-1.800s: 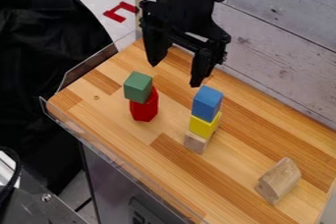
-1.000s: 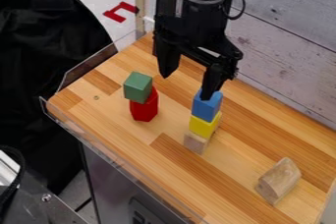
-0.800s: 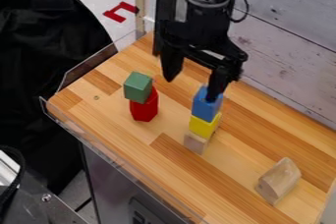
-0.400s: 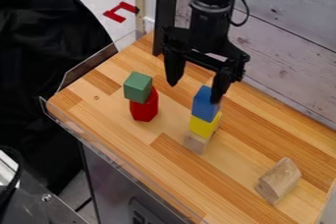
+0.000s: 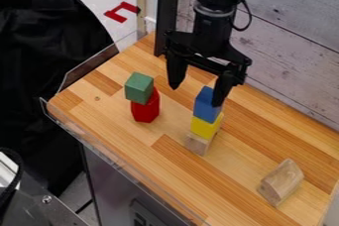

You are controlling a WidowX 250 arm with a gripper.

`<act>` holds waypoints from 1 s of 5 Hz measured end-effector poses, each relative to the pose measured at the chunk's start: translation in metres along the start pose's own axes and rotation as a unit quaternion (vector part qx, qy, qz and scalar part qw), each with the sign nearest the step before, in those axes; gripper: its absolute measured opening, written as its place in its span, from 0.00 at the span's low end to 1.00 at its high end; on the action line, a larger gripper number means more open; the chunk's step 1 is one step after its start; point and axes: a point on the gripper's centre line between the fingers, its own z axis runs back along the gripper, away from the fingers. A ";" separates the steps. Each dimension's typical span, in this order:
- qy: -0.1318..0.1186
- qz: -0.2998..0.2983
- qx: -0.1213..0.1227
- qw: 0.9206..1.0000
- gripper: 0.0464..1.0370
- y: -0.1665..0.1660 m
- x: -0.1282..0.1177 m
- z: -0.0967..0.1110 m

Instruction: Move the blue cube to the left on green cube

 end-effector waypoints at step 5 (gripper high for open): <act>0.007 -0.005 -0.007 1.000 0.96 -0.010 0.000 -0.007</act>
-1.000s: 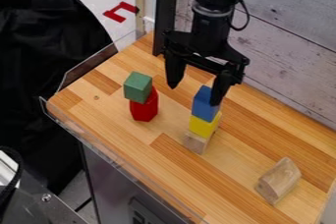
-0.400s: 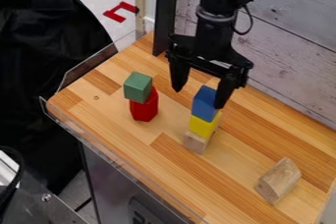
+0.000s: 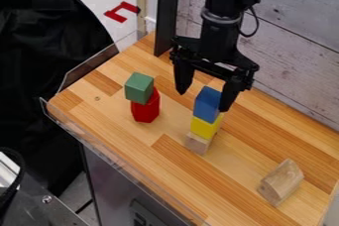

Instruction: Move the blue cube to the left on green cube

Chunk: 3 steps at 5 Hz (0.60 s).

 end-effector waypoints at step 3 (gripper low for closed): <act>0.029 0.005 0.005 1.000 0.91 0.001 -0.002 -0.019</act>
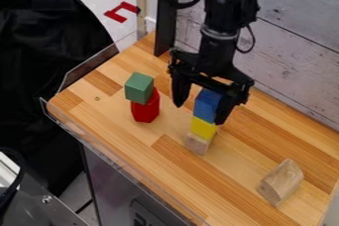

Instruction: Move the blue cube to the left on green cube

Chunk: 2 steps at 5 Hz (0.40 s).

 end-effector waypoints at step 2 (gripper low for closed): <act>-0.007 0.016 -0.014 1.000 0.52 -0.002 0.003 -0.001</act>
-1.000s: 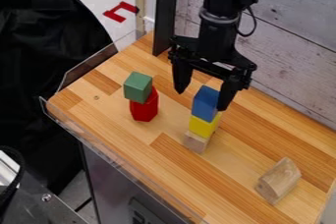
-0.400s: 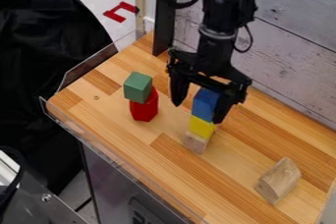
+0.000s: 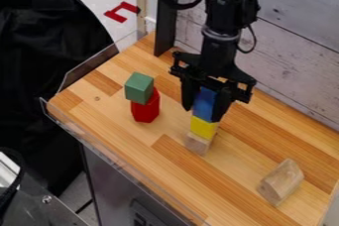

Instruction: Move the blue cube to the left on green cube

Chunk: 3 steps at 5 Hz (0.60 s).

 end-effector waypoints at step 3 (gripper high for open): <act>-0.054 0.061 -0.014 0.997 0.52 0.026 0.001 0.036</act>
